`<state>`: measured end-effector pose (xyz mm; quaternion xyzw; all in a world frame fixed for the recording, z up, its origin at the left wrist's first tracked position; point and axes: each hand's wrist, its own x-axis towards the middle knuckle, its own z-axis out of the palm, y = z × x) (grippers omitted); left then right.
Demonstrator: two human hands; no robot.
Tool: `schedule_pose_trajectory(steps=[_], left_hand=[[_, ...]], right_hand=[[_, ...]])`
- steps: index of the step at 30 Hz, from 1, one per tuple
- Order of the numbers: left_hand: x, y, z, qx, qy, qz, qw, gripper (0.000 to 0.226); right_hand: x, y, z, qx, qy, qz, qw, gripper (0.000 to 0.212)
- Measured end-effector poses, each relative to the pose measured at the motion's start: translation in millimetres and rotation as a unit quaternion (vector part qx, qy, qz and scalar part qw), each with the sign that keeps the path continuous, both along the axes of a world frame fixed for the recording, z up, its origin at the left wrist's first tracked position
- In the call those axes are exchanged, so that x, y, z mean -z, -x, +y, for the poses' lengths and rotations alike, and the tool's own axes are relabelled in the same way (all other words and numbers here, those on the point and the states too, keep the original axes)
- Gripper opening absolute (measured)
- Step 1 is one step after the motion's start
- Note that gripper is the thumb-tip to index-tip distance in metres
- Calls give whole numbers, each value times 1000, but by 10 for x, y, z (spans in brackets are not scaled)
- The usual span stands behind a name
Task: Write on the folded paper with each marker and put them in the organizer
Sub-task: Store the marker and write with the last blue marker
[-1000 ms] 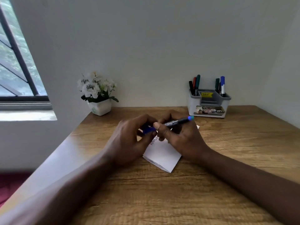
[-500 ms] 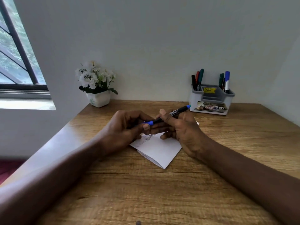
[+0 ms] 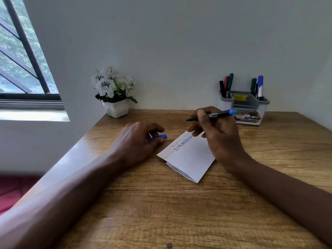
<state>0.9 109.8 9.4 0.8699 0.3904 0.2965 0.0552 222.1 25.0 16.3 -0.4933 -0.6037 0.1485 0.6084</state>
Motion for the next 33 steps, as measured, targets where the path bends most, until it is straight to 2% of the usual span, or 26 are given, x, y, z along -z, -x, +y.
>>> schedule_pose_trajectory(steps=[2,5,8,10,15,18,21,22,24,26,30,33], left_hand=[[-12,-1,14,-14,-3,14,1000,28],[-15,22,20,-27,3,21,999,24],[-22,26,33,-28,11,32,999,26],[-12,30,40,-36,19,43,998,37],[18,24,52,-66,115,111,985,95],[16,11,55,-53,139,151,977,110],[-5,6,53,-37,154,175,972,116],[-16,7,53,-34,162,176,970,118],[-31,10,51,-30,174,181,967,120],[-32,15,50,-27,179,186,966,121],[-35,18,65,-20,184,184,965,115],[-43,23,69,-20,190,182,965,111]], right_hand=[[-21,-77,-8,31,-12,-130,991,17],[-18,-244,-32,60,31,-289,955,15],[57,-396,-69,48,99,-415,903,24],[99,-417,-67,34,150,-456,877,31],[136,-359,-43,21,144,-429,891,37],[110,-318,-61,13,137,-425,895,35],[41,-282,-38,-9,109,-390,914,21],[3,-262,7,-30,104,-327,939,17],[-73,-219,110,-85,149,-120,978,22],[-95,-191,181,-139,199,27,970,26],[23,-188,232,-118,216,34,969,23],[15,-215,255,-93,232,10,968,6]])
